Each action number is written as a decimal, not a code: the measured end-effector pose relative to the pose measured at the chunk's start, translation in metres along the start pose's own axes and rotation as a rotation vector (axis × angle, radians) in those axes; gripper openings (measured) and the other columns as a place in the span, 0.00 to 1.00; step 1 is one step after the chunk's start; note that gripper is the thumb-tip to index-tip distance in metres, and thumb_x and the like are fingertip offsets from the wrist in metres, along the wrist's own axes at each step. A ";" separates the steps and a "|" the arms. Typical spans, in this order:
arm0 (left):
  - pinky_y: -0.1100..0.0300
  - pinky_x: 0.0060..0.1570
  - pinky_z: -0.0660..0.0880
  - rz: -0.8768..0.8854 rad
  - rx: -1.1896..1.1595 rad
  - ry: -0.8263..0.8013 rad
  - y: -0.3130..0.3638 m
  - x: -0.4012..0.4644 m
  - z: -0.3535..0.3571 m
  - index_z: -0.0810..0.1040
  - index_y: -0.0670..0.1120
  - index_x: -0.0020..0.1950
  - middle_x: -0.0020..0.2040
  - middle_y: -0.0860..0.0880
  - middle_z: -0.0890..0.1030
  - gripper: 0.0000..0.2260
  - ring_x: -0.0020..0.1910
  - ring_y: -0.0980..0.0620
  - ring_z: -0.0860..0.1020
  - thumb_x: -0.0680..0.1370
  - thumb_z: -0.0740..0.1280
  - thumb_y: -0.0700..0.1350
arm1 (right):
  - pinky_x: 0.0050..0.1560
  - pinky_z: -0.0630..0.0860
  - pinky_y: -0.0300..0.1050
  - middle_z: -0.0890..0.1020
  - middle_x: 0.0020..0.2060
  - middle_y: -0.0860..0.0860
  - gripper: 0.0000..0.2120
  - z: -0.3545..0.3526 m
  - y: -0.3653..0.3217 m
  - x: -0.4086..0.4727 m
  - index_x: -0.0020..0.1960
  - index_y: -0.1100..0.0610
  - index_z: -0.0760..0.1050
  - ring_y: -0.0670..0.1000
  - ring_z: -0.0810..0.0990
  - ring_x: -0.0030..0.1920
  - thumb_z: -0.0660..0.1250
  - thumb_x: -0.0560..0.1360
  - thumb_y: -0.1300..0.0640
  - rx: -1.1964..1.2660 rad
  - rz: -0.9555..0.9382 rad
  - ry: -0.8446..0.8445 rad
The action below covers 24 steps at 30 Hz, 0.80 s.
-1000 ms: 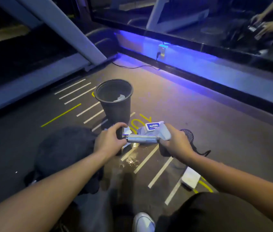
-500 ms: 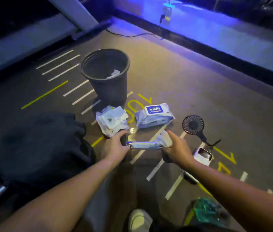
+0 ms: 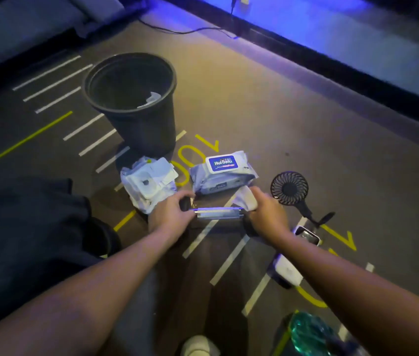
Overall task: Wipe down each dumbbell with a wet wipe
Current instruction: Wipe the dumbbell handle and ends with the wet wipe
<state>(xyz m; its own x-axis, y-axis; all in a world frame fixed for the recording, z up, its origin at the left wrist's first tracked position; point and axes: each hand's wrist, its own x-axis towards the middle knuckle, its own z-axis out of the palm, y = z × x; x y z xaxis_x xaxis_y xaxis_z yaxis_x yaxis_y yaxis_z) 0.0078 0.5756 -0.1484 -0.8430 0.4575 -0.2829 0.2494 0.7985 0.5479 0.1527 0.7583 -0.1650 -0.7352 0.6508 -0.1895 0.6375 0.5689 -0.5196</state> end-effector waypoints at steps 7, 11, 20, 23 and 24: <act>0.53 0.51 0.78 0.006 -0.125 0.019 0.000 -0.003 -0.003 0.79 0.59 0.61 0.53 0.58 0.82 0.18 0.55 0.53 0.80 0.73 0.75 0.47 | 0.43 0.71 0.48 0.74 0.64 0.53 0.15 0.003 -0.011 -0.007 0.63 0.48 0.70 0.59 0.78 0.56 0.64 0.77 0.50 -0.059 0.011 0.063; 0.50 0.57 0.78 0.021 -0.174 0.000 -0.005 -0.008 -0.003 0.77 0.58 0.63 0.58 0.57 0.81 0.20 0.59 0.53 0.78 0.73 0.76 0.45 | 0.48 0.76 0.52 0.63 0.74 0.50 0.21 0.009 -0.009 -0.012 0.64 0.44 0.66 0.59 0.75 0.62 0.70 0.74 0.52 -0.062 0.019 0.066; 0.51 0.60 0.77 0.129 -0.097 -0.067 0.006 -0.018 -0.028 0.73 0.60 0.69 0.66 0.52 0.76 0.27 0.62 0.51 0.76 0.72 0.76 0.47 | 0.55 0.78 0.54 0.65 0.71 0.52 0.25 -0.002 -0.031 -0.036 0.66 0.45 0.69 0.56 0.69 0.67 0.73 0.72 0.48 -0.022 -0.015 0.112; 0.56 0.57 0.75 0.163 -0.101 -0.046 0.008 -0.027 -0.043 0.72 0.60 0.70 0.68 0.51 0.72 0.28 0.62 0.52 0.75 0.73 0.76 0.47 | 0.51 0.76 0.50 0.69 0.66 0.52 0.23 -0.009 -0.047 -0.043 0.64 0.48 0.72 0.56 0.69 0.65 0.73 0.72 0.48 -0.027 -0.044 0.162; 0.58 0.55 0.74 0.178 -0.104 -0.046 0.008 -0.031 -0.048 0.72 0.60 0.70 0.69 0.51 0.71 0.28 0.62 0.53 0.75 0.73 0.76 0.47 | 0.48 0.75 0.48 0.70 0.64 0.52 0.22 -0.010 -0.052 -0.046 0.63 0.50 0.74 0.56 0.70 0.63 0.73 0.72 0.48 -0.035 -0.062 0.182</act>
<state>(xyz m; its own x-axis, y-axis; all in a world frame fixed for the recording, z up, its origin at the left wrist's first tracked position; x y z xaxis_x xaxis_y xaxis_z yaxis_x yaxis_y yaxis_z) 0.0124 0.5489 -0.0975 -0.7664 0.6075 -0.2087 0.3404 0.6596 0.6701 0.1559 0.7042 -0.1209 -0.7215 0.6924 -0.0028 0.6023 0.6256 -0.4958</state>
